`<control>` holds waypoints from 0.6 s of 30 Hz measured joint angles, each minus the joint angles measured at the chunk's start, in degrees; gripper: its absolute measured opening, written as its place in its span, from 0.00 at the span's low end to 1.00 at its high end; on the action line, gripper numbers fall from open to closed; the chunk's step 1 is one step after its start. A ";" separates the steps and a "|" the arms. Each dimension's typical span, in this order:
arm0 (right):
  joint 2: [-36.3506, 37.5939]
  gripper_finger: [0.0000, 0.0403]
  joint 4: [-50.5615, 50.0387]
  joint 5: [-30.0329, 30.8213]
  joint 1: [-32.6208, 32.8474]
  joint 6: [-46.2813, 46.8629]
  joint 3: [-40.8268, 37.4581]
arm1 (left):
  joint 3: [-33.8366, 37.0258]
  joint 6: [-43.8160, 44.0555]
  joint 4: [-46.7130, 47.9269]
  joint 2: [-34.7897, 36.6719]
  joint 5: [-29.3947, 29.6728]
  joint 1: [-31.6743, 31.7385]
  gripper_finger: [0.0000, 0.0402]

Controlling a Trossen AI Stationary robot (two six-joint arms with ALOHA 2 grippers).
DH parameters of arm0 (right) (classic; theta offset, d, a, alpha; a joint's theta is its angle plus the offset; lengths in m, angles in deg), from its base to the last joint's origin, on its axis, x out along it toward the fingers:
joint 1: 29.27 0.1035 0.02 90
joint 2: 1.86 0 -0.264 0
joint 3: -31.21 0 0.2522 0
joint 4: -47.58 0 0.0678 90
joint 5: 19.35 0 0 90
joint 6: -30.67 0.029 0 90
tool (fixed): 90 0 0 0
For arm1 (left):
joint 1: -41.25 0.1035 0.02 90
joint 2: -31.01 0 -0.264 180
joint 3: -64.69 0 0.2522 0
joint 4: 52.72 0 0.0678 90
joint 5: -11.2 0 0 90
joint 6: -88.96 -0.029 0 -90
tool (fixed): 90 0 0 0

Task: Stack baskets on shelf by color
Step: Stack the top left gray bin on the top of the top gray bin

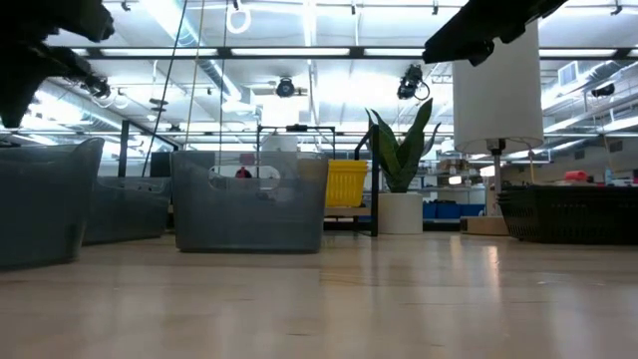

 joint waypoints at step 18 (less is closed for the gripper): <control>-0.22 0.35 -0.06 -0.01 0.24 0.44 0.00 | 2.12 -0.48 -1.15 -5.99 2.19 -1.11 0.56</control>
